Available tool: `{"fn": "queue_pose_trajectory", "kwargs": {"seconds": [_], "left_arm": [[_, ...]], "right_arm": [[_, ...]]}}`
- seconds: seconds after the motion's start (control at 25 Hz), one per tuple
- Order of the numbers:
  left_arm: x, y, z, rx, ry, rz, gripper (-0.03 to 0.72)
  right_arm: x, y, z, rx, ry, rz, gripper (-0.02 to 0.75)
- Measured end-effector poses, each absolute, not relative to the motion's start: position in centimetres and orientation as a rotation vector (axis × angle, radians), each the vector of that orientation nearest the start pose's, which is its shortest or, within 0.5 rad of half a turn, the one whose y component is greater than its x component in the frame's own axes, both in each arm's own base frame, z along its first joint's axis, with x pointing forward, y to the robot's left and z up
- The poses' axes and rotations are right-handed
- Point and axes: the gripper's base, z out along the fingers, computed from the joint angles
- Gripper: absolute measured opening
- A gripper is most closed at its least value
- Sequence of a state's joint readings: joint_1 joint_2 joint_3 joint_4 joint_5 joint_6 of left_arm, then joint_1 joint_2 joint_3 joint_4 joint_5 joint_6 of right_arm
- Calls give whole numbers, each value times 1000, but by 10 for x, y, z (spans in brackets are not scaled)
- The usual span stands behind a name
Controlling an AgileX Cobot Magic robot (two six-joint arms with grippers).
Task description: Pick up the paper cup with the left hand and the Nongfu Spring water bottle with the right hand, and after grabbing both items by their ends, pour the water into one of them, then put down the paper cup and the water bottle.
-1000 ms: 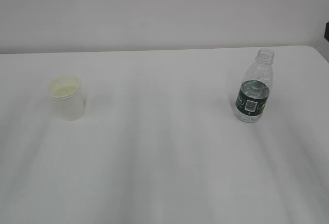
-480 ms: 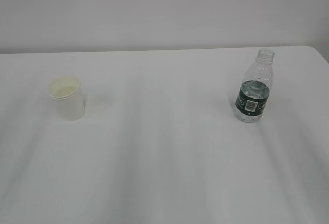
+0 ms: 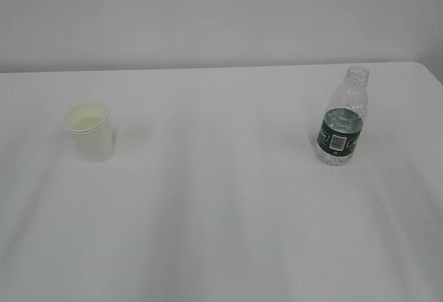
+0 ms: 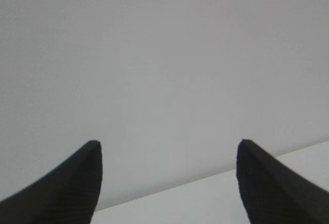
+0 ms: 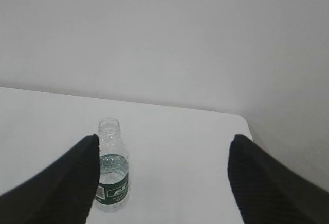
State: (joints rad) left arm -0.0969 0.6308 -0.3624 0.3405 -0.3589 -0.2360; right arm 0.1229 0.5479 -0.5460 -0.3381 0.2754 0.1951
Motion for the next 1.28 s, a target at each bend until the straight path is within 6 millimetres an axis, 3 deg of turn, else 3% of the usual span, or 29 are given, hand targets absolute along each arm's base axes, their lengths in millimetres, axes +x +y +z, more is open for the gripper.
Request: {"fn": "queue_pose_trajectory", "kwargs": {"seconds": [0.28, 0.52, 0.76, 1.04, 1.28], "left_arm": [[104, -20, 319, 329, 1342, 48, 587], [80, -13, 322, 291, 1325, 106, 587], [56, -2, 315, 142, 1394, 72, 584], [33, 3, 310, 50, 1395, 14, 524], [21, 6, 312, 4, 1409, -16, 517]], "right_arm": [[90, 2, 332, -83, 1748, -44, 590], [65, 1, 335, -18, 1697, 50, 590], [43, -4, 330, 2, 1718, 38, 590], [16, -7, 328, 26, 1683, 59, 590], [0, -10, 324, 55, 1793, 67, 590]]}}
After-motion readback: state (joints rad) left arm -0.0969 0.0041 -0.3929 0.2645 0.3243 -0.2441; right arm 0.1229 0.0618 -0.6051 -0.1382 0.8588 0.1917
